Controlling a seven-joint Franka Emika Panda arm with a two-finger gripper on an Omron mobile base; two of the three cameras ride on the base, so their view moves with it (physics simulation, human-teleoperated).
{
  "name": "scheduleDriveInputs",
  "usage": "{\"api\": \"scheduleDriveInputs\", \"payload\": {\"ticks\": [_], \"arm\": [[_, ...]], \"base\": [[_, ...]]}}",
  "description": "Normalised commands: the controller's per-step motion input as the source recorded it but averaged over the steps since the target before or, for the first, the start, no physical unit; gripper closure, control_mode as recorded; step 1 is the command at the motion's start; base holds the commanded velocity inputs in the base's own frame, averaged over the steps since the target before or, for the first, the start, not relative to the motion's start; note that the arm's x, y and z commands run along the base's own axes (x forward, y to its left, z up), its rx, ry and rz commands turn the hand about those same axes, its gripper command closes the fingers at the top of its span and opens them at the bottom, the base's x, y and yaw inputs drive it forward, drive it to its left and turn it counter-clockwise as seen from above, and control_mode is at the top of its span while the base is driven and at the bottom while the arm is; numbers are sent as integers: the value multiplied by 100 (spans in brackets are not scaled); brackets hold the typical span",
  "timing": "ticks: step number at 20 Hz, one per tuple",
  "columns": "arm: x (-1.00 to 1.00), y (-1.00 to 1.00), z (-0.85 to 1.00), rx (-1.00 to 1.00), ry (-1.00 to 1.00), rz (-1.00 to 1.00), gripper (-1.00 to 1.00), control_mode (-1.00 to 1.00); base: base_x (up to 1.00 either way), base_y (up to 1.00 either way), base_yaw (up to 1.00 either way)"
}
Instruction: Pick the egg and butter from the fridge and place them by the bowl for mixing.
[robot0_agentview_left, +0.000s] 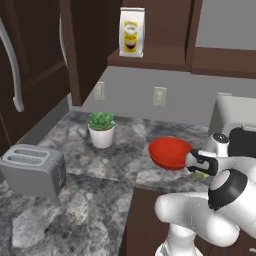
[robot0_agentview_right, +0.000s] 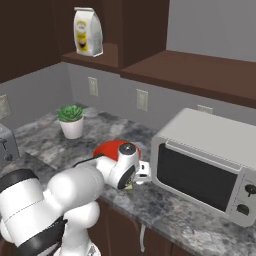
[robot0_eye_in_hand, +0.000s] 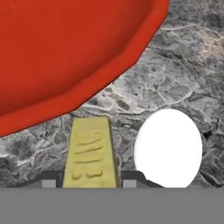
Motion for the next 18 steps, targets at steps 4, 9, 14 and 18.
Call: {"api": "scheduleDriveInputs", "payload": {"ticks": [4, 9, 14, 18], "arm": [[5, 0, -8, 0, 1, 0, -100, -100], [0, 0, 2, 0, 0, 0, -100, -100], [-7, 0, 45, -1, 0, 0, -100, -100], [-38, 4, 55, -5, 0, 0, -100, -100]], "base": [[0, 0, 0], [0, 0, 0], [0, 0, 0], [0, 0, 0]]}}
